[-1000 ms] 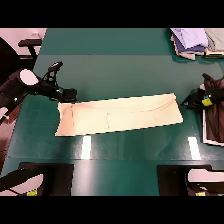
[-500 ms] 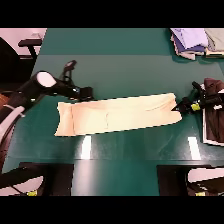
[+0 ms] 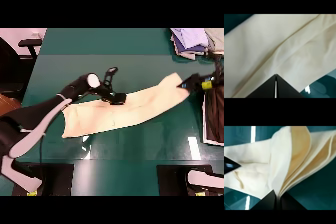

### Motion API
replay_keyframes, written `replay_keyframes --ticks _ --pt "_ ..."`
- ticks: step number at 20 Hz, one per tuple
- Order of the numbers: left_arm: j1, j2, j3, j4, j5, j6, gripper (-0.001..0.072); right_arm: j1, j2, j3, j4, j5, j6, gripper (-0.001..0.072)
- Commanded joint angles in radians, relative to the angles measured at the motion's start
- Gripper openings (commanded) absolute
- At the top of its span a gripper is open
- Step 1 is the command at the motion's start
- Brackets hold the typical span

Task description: Fold the shirts.

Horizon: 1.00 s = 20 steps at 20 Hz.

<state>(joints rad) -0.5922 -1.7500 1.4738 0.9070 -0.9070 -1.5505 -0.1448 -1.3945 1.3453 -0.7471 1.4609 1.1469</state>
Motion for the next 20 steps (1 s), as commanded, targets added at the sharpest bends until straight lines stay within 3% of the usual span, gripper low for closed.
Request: replay_keyframes --ticks 1,13,20 --pt "-0.050 -0.097 0.085 0.002 -0.014 -0.023 0.0023 0.111 0.089 0.120 0.086 0.009 0.069 0.0016" --pt "-0.020 -0.068 0.100 0.099 -0.078 -0.021 0.0023 0.413 0.126 0.208 0.101 -0.108 0.094 0.0016" --pt "0.285 0.326 0.100 0.406 -0.150 -0.073 0.0024 0.692 0.088 0.208 0.103 -0.238 0.094 0.0016"
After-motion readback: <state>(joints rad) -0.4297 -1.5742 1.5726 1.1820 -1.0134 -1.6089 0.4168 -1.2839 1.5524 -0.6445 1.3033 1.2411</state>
